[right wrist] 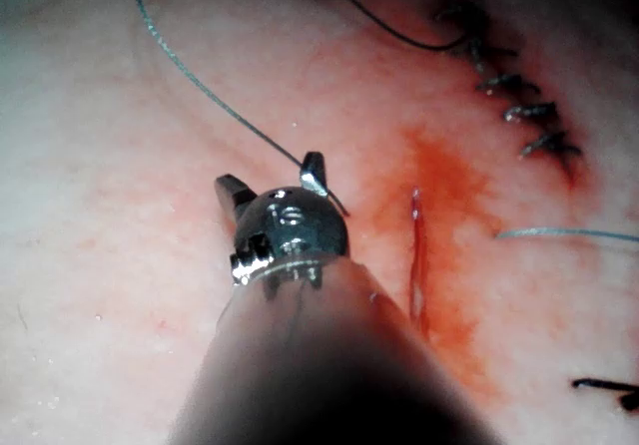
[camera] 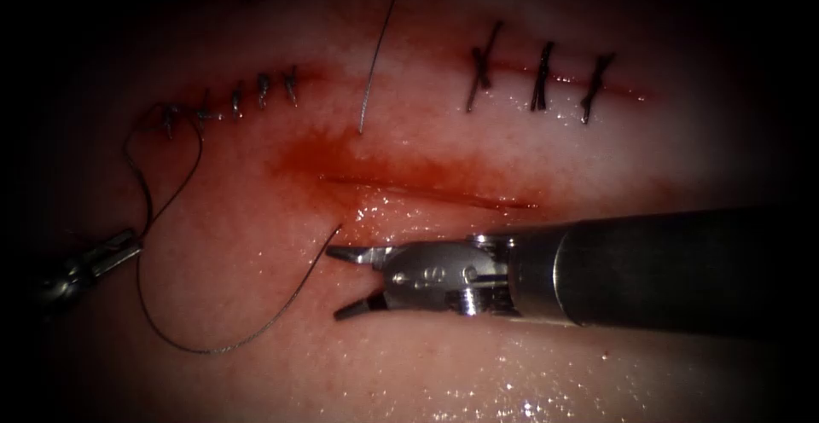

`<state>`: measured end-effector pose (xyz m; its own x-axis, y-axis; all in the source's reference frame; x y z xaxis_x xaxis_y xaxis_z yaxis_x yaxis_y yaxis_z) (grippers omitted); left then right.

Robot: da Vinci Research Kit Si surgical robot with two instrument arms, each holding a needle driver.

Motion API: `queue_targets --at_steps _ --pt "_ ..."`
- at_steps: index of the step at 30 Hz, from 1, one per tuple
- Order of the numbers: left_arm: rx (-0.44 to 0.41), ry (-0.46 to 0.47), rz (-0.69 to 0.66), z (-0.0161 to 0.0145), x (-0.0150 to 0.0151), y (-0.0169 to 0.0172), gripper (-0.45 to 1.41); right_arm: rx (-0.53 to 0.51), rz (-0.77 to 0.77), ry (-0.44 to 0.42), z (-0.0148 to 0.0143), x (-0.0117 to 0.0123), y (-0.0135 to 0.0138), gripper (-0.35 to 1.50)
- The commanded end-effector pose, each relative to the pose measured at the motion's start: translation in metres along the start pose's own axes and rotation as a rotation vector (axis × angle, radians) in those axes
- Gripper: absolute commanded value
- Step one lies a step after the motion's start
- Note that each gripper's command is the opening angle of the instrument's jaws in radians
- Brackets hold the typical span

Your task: Wound Closure

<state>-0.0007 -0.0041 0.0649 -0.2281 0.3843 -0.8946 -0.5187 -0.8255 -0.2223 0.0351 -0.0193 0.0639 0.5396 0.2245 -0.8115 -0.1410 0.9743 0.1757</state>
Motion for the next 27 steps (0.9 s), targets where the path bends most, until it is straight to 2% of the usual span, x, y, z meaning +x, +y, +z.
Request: queue_targets --at_steps 1,9,11,12,13,14,16,23,27 --pt "-0.002 -0.004 -0.003 0.0003 -0.0007 0.0010 -0.45 -0.009 0.003 -0.004 0.0014 -0.0009 0.0007 0.98" --pt "0.003 -0.009 0.000 0.0007 -0.0009 0.0013 -0.45 -0.041 -0.006 -0.017 0.0036 -0.0031 0.0024 0.98" --pt "0.002 -0.008 0.000 0.0007 -0.0009 0.0014 -0.45 -0.042 -0.013 -0.024 0.0041 -0.0038 0.0024 0.87" --pt "0.002 -0.008 0.000 0.0007 -0.0009 0.0014 -0.45 -0.037 -0.017 -0.024 0.0042 -0.0041 0.0023 0.66" --pt "0.002 -0.008 0.000 0.0007 -0.0009 0.0014 -0.45 -0.034 -0.021 -0.026 0.0044 -0.0045 0.0022 0.09" --pt "0.001 -0.008 0.000 0.0007 -0.0009 0.0014 -0.45 -0.006 -0.026 -0.029 0.0045 -0.0048 0.0019 -0.35" --pt "0.001 -0.008 0.000 0.0007 -0.0009 0.0014 -0.45 0.045 -0.028 -0.024 0.0045 -0.0049 0.0018 -0.35" --pt "0.000 -0.011 0.001 0.0007 -0.0009 0.0014 -0.45 0.093 -0.031 -0.019 0.0037 -0.0038 0.0005 -0.35" --pt "0.000 -0.011 0.001 0.0007 -0.0009 0.0014 -0.45 0.158 -0.055 -0.026 0.0019 -0.0026 -0.0028 -0.35"
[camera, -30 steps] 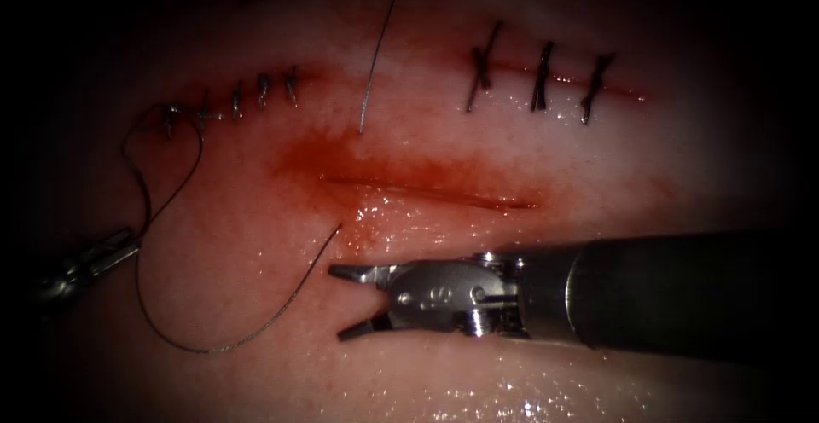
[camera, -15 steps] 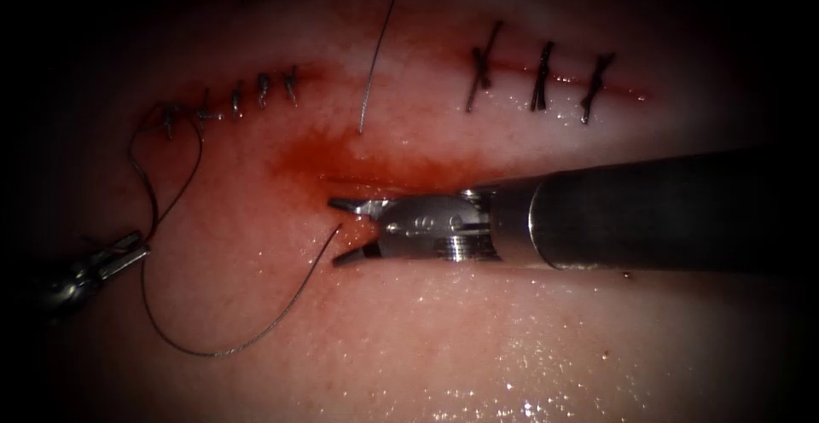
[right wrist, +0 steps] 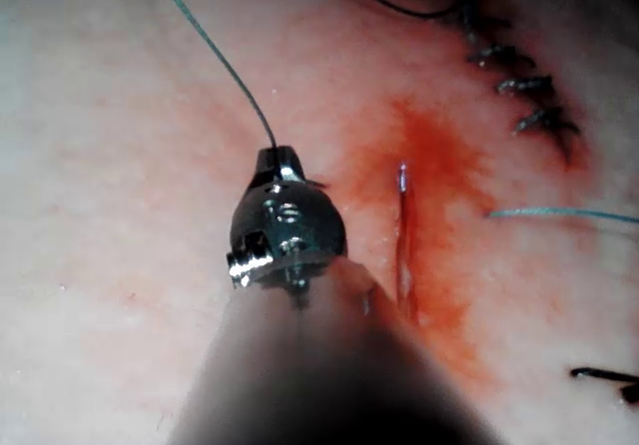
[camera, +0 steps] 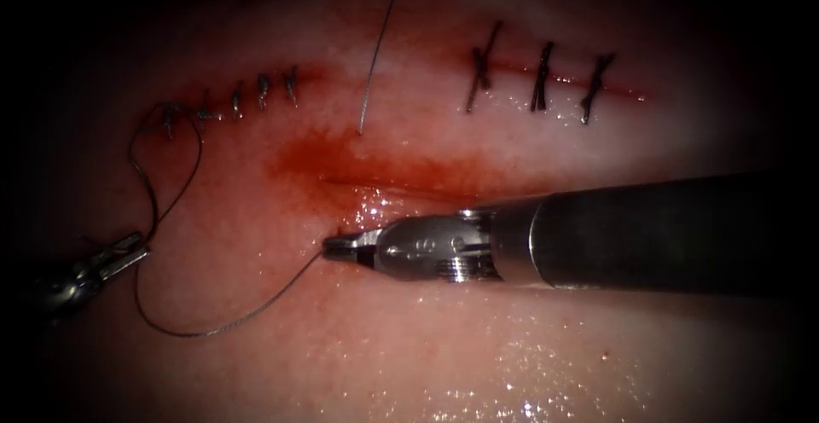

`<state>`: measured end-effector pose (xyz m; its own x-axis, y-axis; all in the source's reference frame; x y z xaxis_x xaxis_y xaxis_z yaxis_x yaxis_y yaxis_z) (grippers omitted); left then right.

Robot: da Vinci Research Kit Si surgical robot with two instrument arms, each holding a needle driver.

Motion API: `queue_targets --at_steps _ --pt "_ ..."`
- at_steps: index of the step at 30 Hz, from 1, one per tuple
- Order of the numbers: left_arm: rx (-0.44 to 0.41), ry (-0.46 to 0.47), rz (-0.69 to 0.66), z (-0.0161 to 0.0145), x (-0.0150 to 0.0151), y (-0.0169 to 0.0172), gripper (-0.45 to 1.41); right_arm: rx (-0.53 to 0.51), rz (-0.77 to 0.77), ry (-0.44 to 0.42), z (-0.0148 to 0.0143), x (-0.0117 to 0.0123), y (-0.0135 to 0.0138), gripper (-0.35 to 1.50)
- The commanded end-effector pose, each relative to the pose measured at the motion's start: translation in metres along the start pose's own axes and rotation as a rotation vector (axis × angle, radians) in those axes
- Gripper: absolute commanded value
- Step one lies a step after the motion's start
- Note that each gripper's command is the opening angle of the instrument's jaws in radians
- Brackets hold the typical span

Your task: Wound Closure

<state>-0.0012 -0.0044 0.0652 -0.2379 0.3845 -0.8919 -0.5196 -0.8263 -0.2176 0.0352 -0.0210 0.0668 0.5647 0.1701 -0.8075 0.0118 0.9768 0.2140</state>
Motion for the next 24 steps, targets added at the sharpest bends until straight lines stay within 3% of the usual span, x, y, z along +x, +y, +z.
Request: queue_targets --at_steps 1,9,24 --pt "-0.002 -0.001 -0.003 0.0003 -0.0007 0.0009 -0.45 0.018 -0.007 -0.003 0.0000 0.0005 -0.0024 -0.35" --pt "-0.004 -0.001 0.000 0.0006 -0.0010 0.0011 -0.45 0.084 -0.050 -0.004 -0.0030 0.0040 -0.0094 -0.35" --pt "-0.013 -0.005 0.007 0.0010 -0.0014 0.0014 -0.45 0.240 -0.037 0.023 -0.0030 0.0093 -0.0175 -0.35"
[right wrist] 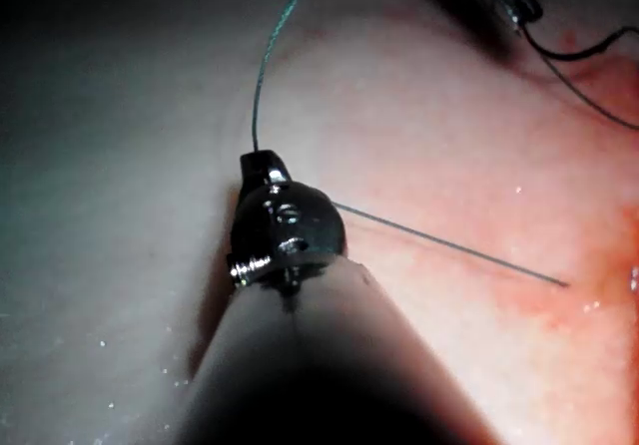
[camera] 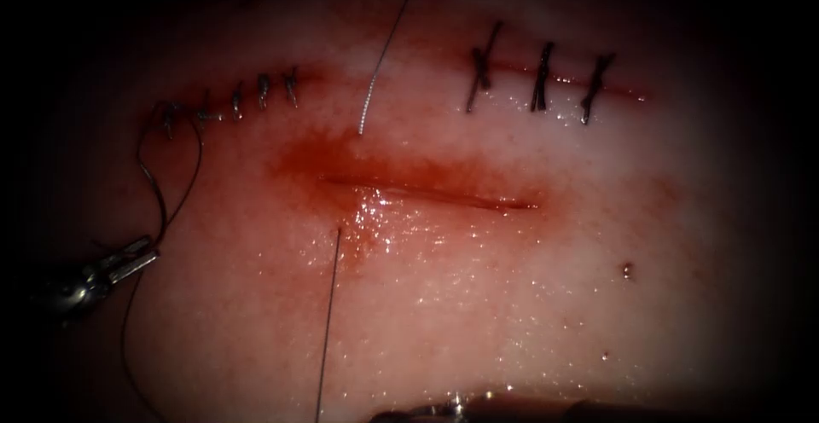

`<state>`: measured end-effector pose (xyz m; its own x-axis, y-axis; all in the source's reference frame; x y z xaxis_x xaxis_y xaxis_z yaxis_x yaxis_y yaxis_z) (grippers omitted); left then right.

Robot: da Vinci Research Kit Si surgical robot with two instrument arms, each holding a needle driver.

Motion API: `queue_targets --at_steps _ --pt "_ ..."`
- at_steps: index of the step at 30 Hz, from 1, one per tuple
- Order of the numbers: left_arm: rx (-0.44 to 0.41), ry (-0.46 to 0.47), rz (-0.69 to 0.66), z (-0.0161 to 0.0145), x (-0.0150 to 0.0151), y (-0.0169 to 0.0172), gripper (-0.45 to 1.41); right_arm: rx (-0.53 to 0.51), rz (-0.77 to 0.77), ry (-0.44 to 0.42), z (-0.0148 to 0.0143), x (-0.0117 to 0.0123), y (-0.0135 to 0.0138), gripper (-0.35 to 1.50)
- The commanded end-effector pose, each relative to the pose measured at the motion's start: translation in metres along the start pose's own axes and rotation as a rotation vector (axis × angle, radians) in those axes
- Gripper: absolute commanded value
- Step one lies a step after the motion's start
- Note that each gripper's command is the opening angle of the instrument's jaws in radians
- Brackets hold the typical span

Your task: Wound Closure

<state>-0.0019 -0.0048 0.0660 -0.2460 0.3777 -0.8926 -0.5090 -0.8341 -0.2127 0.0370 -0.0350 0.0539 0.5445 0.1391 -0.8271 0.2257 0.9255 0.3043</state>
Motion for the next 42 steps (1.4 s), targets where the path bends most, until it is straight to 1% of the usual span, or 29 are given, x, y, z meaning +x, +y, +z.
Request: queue_targets --at_steps 1,4,5,6,7,8,9,14,15,18,22,26,27,31,33,37,42 --pt "-0.003 -0.001 -0.003 0.0003 -0.0007 0.0009 -0.45 0.005 -0.001 0.007 0.0012 0.0005 -0.0009 -0.35" --pt "-0.003 -0.001 -0.002 0.0004 -0.0008 0.0009 -0.45 -0.002 0.002 0.021 0.0013 0.0006 -0.0004 -0.35" --pt "-0.002 -0.001 -0.002 0.0004 -0.0008 0.0009 -0.45 -0.018 0.005 0.018 0.0014 0.0005 0.0001 0.29" --pt "-0.004 -0.003 -0.002 0.0004 -0.0008 0.0009 -0.45 -0.035 0.007 0.012 0.0014 0.0003 0.0007 0.83" --pt "-0.004 -0.003 -0.002 0.0004 -0.0008 0.0009 -0.45 -0.061 0.010 0.006 0.0013 0.0001 0.0013 1.03" --pt "-0.006 -0.002 -0.002 0.0005 -0.0008 0.0009 -0.45 -0.096 0.016 -0.004 0.0009 -0.0002 0.0021 1.16" --pt "-0.006 -0.002 -0.001 0.0005 -0.0008 0.0009 -0.45 -0.115 0.021 -0.001 0.0006 -0.0005 0.0027 1.19" --pt "-0.008 0.000 -0.001 0.0006 -0.0009 0.0011 -0.45 -0.185 0.066 0.011 -0.0020 -0.0023 0.0067 1.21" --pt "-0.008 0.000 0.000 0.0007 -0.0009 0.0011 -0.45 -0.194 0.066 0.017 -0.0024 -0.0026 0.0073 1.18" --pt "-0.007 -0.002 0.001 0.0007 -0.0010 0.0012 -0.45 -0.214 0.076 0.062 -0.0029 -0.0038 0.0098 1.14" --pt "-0.010 -0.003 0.003 0.0008 -0.0011 0.0012 -0.45 -0.233 0.075 0.083 -0.0021 -0.0056 0.0126 1.13" --pt "-0.010 -0.003 0.003 0.0008 -0.0011 0.0012 -0.45 -0.237 0.071 0.084 -0.0015 -0.0070 0.0146 1.14" --pt "-0.011 -0.003 0.003 0.0008 -0.0011 0.0012 -0.45 -0.238 0.065 0.083 -0.0016 -0.0074 0.0151 1.11" --pt "-0.011 -0.002 0.003 0.0008 -0.0011 0.0012 -0.45 -0.252 0.059 0.096 -0.0018 -0.0084 0.0171 1.09" --pt "-0.010 -0.002 0.003 0.0008 -0.0011 0.0012 -0.45 -0.263 0.059 0.090 -0.0016 -0.0091 0.0183 1.04" --pt "-0.013 -0.001 0.003 0.0008 -0.0011 0.0012 -0.45 -0.280 0.051 0.080 -0.0003 -0.0107 0.0200 1.01" --pt "-0.013 -0.001 0.003 0.0008 -0.0011 0.0012 -0.45 -0.298 0.036 0.072 0.0011 -0.0122 0.0213 1.01"
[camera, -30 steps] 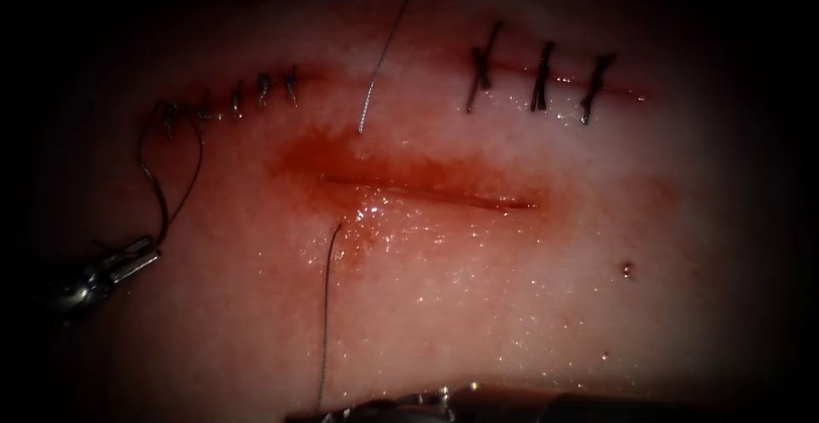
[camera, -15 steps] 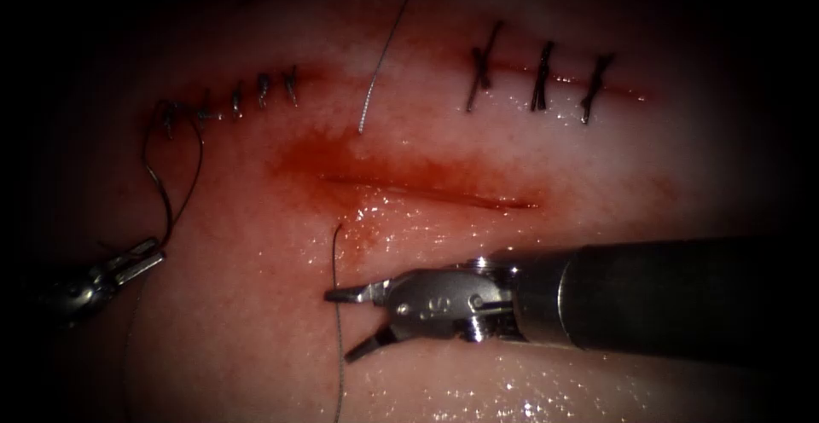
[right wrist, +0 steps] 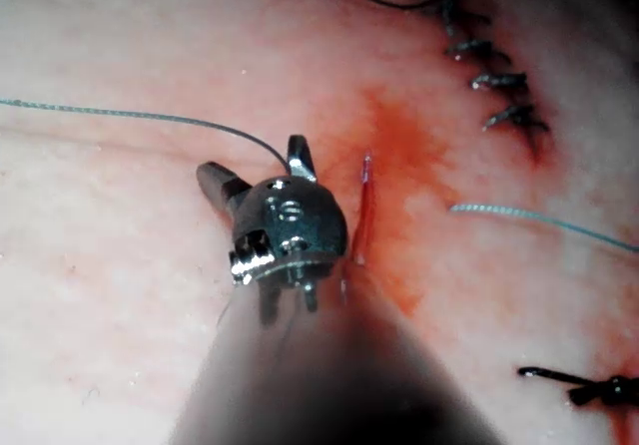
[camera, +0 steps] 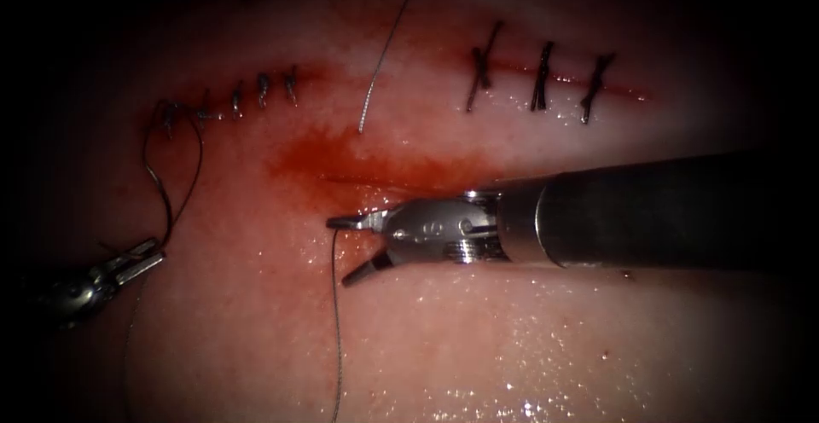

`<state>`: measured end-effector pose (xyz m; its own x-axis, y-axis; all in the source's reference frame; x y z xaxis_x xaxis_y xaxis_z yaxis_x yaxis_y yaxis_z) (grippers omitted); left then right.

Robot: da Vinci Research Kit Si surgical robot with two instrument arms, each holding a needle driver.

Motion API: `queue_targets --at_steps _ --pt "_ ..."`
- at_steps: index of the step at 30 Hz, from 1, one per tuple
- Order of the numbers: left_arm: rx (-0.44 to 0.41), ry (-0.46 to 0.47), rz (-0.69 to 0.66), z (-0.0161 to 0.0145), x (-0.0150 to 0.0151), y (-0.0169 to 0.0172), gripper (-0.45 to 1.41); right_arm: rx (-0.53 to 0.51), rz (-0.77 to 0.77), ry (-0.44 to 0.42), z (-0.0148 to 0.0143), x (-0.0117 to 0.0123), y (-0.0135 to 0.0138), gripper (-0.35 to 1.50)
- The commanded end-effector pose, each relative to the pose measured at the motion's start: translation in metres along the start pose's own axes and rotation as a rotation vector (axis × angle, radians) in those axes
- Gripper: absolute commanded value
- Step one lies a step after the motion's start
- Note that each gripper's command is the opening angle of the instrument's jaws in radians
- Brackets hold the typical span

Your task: Wound Closure

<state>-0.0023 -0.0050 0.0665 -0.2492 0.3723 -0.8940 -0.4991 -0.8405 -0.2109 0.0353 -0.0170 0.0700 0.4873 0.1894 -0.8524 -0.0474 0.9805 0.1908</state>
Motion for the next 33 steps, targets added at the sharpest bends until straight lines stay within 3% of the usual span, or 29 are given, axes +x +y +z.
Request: queue_targets --at_steps 1,4,5,6,7,8,16,27,33 --pt "-0.003 -0.001 -0.003 0.0003 -0.0007 0.0009 -0.45 0.000 -0.002 -0.001 0.0012 -0.0007 0.0000 0.98" --pt "-0.003 -0.001 -0.003 0.0003 -0.0007 0.0009 -0.45 -0.003 0.005 -0.002 0.0015 -0.0008 0.0004 0.79" --pt "-0.003 -0.001 -0.003 0.0003 -0.0007 0.0009 -0.45 -0.002 0.005 -0.004 0.0015 -0.0008 0.0005 0.61" --pt "-0.003 -0.001 -0.003 0.0003 -0.0007 0.0009 -0.45 -0.003 0.005 -0.002 0.0014 -0.0008 0.0005 0.31" --pt "-0.003 -0.001 -0.003 0.0003 -0.0007 0.0009 -0.45 0.000 0.004 0.003 0.0014 -0.0008 0.0005 -0.28" --pt "-0.003 -0.001 -0.003 0.0003 -0.0007 0.0009 -0.45 -0.002 0.002 0.005 0.0012 -0.0009 0.0004 -0.35" --pt "-0.003 -0.001 -0.003 0.0003 -0.0007 0.0009 -0.45 0.045 -0.003 -0.020 -0.0006 -0.0001 -0.0016 -0.35" --pt "-0.005 -0.002 -0.002 0.0005 -0.0008 0.0011 -0.45 0.141 -0.043 -0.021 -0.0051 0.0042 -0.0118 -0.35" --pt "-0.005 -0.005 -0.001 0.0005 -0.0008 0.0011 -0.45 0.213 -0.078 -0.017 -0.0058 0.0072 -0.0174 -0.35"
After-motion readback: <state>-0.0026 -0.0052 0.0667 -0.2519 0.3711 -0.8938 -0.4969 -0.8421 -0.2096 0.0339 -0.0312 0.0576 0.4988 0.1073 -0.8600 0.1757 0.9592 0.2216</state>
